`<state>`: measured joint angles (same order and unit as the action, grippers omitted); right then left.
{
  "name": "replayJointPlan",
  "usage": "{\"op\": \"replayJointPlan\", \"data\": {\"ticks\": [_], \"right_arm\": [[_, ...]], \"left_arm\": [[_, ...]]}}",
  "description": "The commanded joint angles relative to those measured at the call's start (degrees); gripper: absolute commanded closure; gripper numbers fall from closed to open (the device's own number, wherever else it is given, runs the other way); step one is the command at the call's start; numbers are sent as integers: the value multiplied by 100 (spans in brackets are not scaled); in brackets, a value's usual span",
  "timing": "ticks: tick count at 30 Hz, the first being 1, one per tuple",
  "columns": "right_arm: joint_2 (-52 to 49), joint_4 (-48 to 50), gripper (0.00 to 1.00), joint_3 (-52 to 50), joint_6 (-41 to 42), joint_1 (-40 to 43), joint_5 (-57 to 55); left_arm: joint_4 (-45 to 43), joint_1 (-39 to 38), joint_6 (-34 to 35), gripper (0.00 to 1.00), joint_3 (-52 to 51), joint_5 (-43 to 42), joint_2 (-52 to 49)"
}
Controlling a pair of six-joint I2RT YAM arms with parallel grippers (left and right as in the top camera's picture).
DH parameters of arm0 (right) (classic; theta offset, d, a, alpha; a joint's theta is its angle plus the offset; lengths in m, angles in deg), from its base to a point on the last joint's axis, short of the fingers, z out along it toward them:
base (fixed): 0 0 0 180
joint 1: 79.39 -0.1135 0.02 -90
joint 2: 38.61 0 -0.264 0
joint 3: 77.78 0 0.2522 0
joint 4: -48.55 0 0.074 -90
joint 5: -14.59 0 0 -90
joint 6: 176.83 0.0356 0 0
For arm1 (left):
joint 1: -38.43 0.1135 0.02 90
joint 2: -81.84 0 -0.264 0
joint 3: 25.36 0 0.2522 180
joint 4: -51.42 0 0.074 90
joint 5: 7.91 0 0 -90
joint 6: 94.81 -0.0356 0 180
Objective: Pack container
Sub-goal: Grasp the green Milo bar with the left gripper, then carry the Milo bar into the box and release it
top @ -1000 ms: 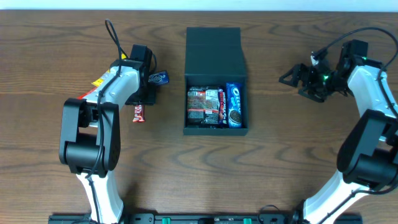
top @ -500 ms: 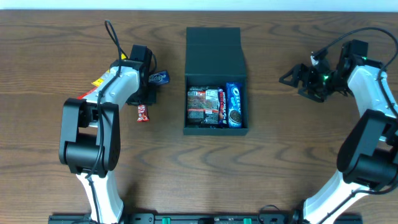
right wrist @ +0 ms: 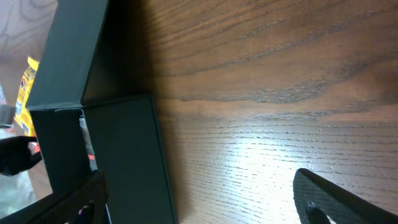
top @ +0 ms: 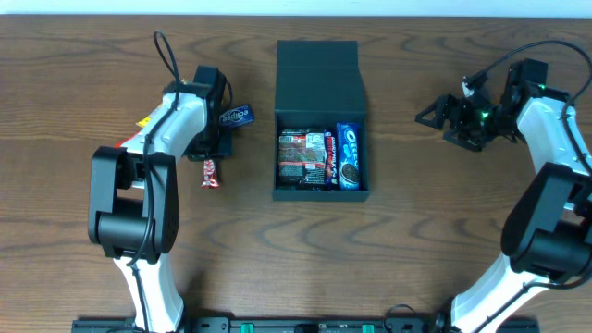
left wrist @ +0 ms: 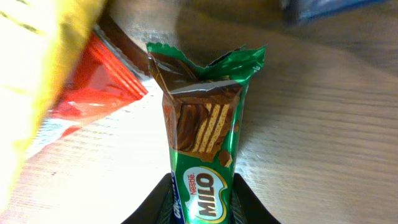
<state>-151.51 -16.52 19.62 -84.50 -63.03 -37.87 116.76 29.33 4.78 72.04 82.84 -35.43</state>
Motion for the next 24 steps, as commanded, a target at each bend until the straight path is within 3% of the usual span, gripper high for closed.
{"op": "replayJointPlan", "data": {"ticks": [1, 9, 13, 24], "right_arm": [[20, 13, 5, 111, -72, -31, 87], [20, 142, 5, 111, -70, -31, 87], [20, 179, 5, 111, -70, -31, 87], [20, 173, 4, 111, -101, -31, 87]], "left_arm": [[188, 2, 208, 84, 461, -37, 269], [-184, -396, 433, 83, 612, -411, 1045], [-448, -920, 761, 83, 612, -793, 1040], [-1373, -2247, 1320, 84, 632, -772, 835]]}}
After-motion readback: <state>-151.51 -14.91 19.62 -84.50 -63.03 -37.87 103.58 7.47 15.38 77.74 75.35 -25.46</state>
